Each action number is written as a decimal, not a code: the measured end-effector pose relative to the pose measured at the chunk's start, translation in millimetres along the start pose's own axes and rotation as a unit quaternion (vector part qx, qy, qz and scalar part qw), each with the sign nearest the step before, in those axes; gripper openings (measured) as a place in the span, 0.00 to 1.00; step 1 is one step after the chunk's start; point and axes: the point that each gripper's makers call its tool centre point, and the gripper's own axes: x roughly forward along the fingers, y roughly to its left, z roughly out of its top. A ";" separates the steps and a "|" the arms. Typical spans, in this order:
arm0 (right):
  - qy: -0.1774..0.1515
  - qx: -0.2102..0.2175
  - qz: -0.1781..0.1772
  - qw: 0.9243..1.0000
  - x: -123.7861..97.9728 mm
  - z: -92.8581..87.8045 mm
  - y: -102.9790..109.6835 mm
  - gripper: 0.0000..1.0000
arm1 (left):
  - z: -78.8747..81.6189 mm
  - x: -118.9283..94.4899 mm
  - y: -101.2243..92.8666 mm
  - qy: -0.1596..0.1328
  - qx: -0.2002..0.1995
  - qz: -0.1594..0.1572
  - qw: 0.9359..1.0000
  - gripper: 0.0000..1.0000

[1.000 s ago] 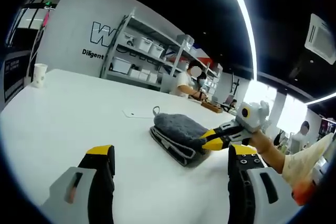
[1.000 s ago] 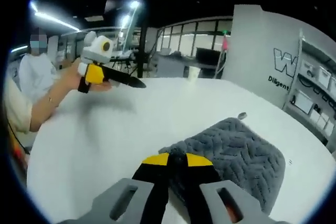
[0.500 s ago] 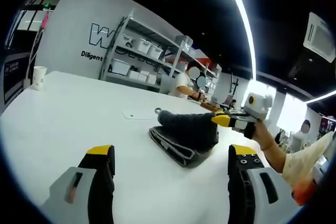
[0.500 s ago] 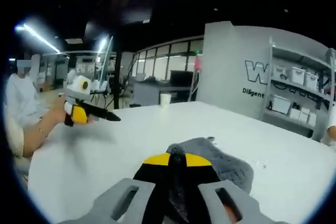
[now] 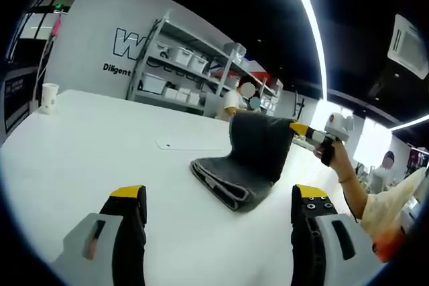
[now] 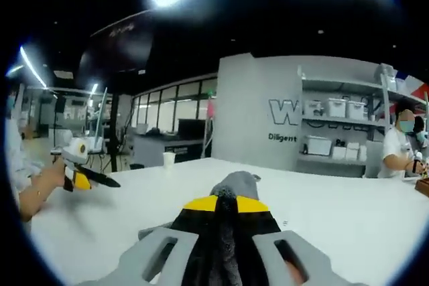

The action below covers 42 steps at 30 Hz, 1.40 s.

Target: Open the folded towel by lifting each exposed corner and separating the folded layers until the towel lies flat within the target outline without major curled edges

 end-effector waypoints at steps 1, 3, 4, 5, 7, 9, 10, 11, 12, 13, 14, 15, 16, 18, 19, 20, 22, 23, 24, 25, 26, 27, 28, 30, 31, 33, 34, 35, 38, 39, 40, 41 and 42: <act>-0.001 -0.001 -0.004 1.000 -0.8 0.0 -2.0 0.00 | 0.2 0.1 0.5 0.000 0.000 0.000 1.000 0.88; -0.002 -0.017 -0.031 0.999 -8.0 -2.9 -16.9 0.00 | 0.0 0.1 1.5 0.001 0.000 0.001 1.000 0.88; -0.001 -0.018 -0.038 0.999 -10.0 -4.9 -21.5 0.00 | -0.1 0.1 1.8 0.001 0.000 0.001 1.000 0.88; -0.001 -0.017 -0.044 0.999 -11.9 -6.9 -25.8 0.00 | -2.0 -0.1 -0.3 0.002 -0.001 0.002 1.000 0.88; -0.001 -0.011 -0.052 0.999 -15.7 -10.6 -33.8 0.00 | -3.3 0.0 -1.1 0.003 -0.001 0.002 1.000 0.88; 0.001 -0.007 -0.057 0.998 -18.0 -13.6 -38.8 0.00 | -3.3 0.4 -0.5 0.003 -0.001 0.002 1.000 0.88; 0.002 -0.007 -0.062 0.998 -19.7 -15.2 -42.3 0.00 | -3.4 0.5 -0.4 0.003 -0.001 0.002 1.000 0.88; 0.002 -0.006 -0.067 0.998 -21.5 -16.8 -45.8 0.00 | -3.5 0.6 -0.4 0.004 -0.002 0.002 1.000 0.88; 0.005 -0.005 -0.076 0.997 -24.4 -20.2 -53.4 0.00 | -3.9 0.4 -1.0 0.004 -0.001 0.003 1.000 0.88; 0.008 -0.004 -0.082 0.997 -26.5 -22.8 -58.1 0.00 | -4.3 0.2 -1.6 0.004 -0.001 0.003 1.000 0.88; 0.010 -0.003 -0.087 0.996 -28.2 -25.4 -62.2 0.00 | -4.1 0.1 -1.1 0.004 -0.001 0.003 1.000 0.88; 0.013 -0.002 -0.092 0.996 -30.1 -28.4 -65.9 0.00 | -3.7 0.2 -0.4 0.004 -0.001 0.003 1.000 0.88; 0.017 -0.001 -0.098 0.995 -32.2 -31.7 -70.0 0.00 | -3.9 0.2 -0.7 0.004 -0.001 0.003 1.000 0.88; 0.024 0.002 -0.109 0.994 -35.8 -38.6 -78.6 0.00 | -4.7 0.2 -1.4 0.004 -0.001 0.004 1.000 0.88; 0.029 0.005 -0.114 0.993 -37.9 -44.0 -84.3 0.00 | -5.2 0.1 -1.9 0.004 -0.001 0.004 1.000 0.88; 0.032 0.008 -0.119 0.992 -39.6 -47.7 -88.5 0.00 | -4.6 0.3 -0.7 0.005 -0.001 0.004 1.000 0.88; 0.040 0.013 -0.126 0.991 -42.7 -55.9 -95.8 0.00 | -3.8 0.5 1.4 0.005 -0.002 0.004 1.000 0.88; 0.042 0.015 -0.128 0.991 -43.8 -58.7 -98.6 0.00 | -3.6 0.5 2.1 0.005 -0.002 0.005 1.000 0.88; 0.046 0.018 -0.132 0.990 -45.3 -62.9 -102.6 0.00 | -3.5 0.6 2.6 0.006 -0.002 0.005 1.000 0.88; 0.050 0.021 -0.136 0.989 -46.7 -67.0 -106.6 0.00 | -3.6 0.7 3.2 0.006 -0.002 0.005 1.000 0.88; 0.054 0.024 -0.139 0.989 -48.1 -71.1 -110.4 0.00 | -3.8 0.9 3.4 0.007 -0.002 0.006 1.000 0.88; 0.058 0.027 -0.142 0.988 -49.4 -75.2 -113.8 0.00 | -4.1 0.9 3.4 0.007 -0.002 0.006 1.000 0.88; 0.063 0.032 -0.146 0.987 -51.0 -79.6 -117.3 0.00 | -4.3 1.0 3.5 0.007 -0.002 0.006 1.000 0.88; 0.073 0.042 -0.150 0.985 -54.2 -89.8 -124.2 0.00 | -4.8 0.9 3.5 0.008 -0.002 0.006 1.000 0.88; 0.078 0.046 -0.151 0.985 -55.1 -94.3 -126.6 0.00 | -5.0 0.8 3.5 0.008 -0.002 0.006 1.000 0.88; 0.084 0.053 -0.150 0.984 -58.3 -102.9 -129.3 0.01 | -5.7 0.5 3.4 0.009 -0.002 0.007 1.000 0.88; 0.090 0.059 -0.149 0.983 -60.3 -107.8 -130.3 0.01 | -5.8 0.5 3.6 0.009 -0.002 0.007 1.000 0.88; 0.092 0.063 -0.150 0.982 -61.7 -110.3 -131.9 0.01 | -5.8 0.5 3.7 0.009 -0.001 0.007 1.000 0.88; 0.113 0.074 -0.155 0.979 -67.9 -126.8 -138.7 0.01 | -6.4 0.5 2.3 0.010 0.001 0.006 1.000 0.88; 0.120 0.078 -0.156 0.977 -69.9 -132.7 -139.4 0.01 | -6.2 0.6 2.0 0.010 0.001 0.006 1.000 0.88; 0.125 0.082 -0.157 0.976 -71.1 -136.7 -139.6 0.01 | -7.2 0.6 0.4 0.010 0.002 0.005 1.000 0.88; 0.130 0.084 -0.157 0.975 -71.6 -141.3 -140.8 0.01 | -7.8 0.6 -0.4 0.010 0.002 0.005 1.000 0.88; 0.133 0.085 -0.156 0.975 -71.9 -145.0 -141.8 0.01 | -8.4 0.8 -1.1 0.011 0.002 0.005 1.000 0.88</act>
